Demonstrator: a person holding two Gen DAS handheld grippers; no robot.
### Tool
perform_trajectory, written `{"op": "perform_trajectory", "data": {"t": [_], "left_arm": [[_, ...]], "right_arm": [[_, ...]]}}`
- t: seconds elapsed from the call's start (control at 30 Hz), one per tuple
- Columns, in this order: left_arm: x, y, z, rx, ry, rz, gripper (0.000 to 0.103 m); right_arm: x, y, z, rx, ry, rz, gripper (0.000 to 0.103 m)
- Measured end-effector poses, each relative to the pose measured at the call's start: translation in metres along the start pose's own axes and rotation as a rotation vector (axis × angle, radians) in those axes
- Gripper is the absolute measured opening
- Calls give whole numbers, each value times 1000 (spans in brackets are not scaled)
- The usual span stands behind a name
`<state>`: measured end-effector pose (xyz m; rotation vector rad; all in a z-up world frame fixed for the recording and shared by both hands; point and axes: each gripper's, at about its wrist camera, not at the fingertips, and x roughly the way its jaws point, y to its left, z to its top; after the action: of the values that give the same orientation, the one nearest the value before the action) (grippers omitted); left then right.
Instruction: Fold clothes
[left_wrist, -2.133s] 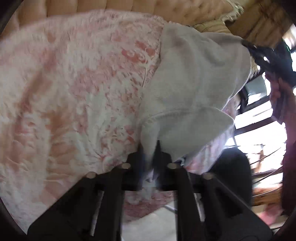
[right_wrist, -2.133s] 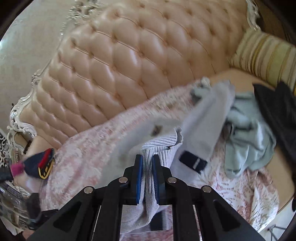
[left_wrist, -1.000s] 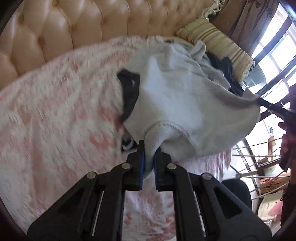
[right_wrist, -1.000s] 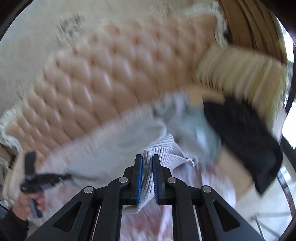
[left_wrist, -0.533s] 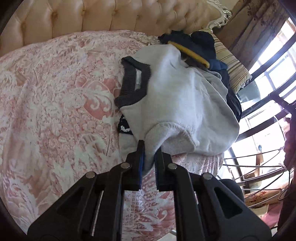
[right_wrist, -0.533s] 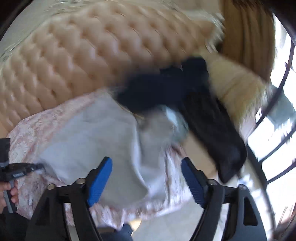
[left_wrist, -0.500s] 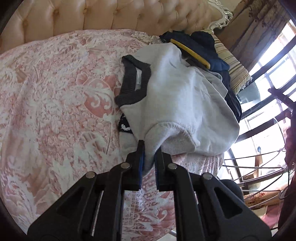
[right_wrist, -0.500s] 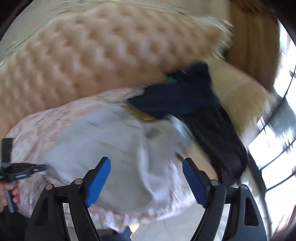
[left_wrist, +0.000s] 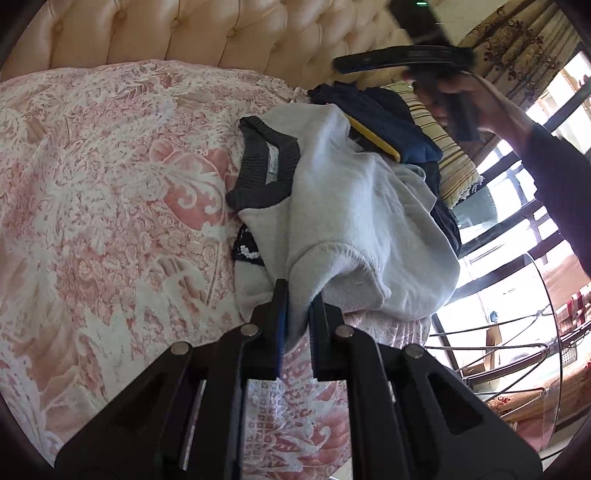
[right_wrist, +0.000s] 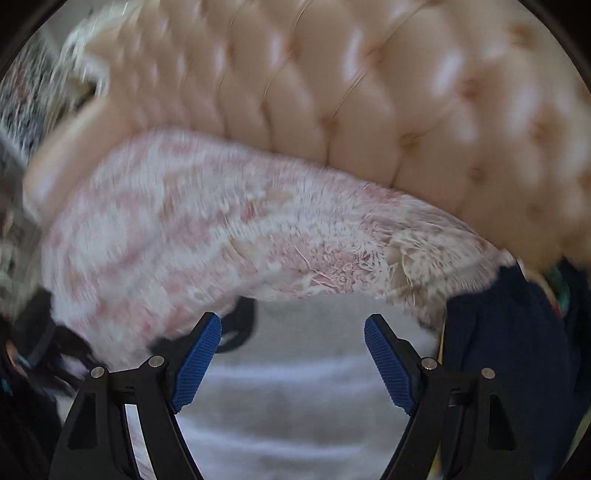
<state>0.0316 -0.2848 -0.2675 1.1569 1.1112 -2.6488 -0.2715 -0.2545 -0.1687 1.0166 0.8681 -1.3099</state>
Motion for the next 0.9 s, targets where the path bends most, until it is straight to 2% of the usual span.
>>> {"op": "perform_trajectory", "data": {"t": [0.1, 0.2, 0.3, 0.5, 0.6, 0.63, 0.67, 0.7, 0.73, 0.8, 0.9], "left_arm": [[0, 5, 0, -4, -17, -29, 14], [0, 7, 0, 3, -33, -50, 14], [0, 8, -1, 2, -47, -72, 16], [-1, 18, -3, -45, -63, -121, 22], [-1, 18, -2, -54, -63, -125, 23], [-2, 17, -2, -53, -64, -123, 23], [-3, 16, -2, -52, -64, -121, 23], [-4, 16, -1, -55, -67, -117, 23], [-5, 17, -2, -62, -71, -117, 24], [-8, 18, -2, -68, -75, -116, 25], [-10, 20, -4, -90, -80, -113, 26]], "right_arm": [[33, 0, 15, -100, 96, 16, 81], [70, 16, 24, -259, 204, 54, 81], [107, 25, 26, -386, 328, 53, 80], [146, 17, 24, -445, 484, 95, 81], [153, 14, 25, -447, 510, 122, 83], [151, 10, 27, -430, 514, 125, 81], [149, 7, 28, -415, 515, 126, 63], [143, 4, 29, -407, 512, 138, 28], [136, 1, 29, -400, 507, 154, 20], [129, 2, 20, -413, 525, 158, 15], [122, 6, 5, -442, 532, 132, 13]]}}
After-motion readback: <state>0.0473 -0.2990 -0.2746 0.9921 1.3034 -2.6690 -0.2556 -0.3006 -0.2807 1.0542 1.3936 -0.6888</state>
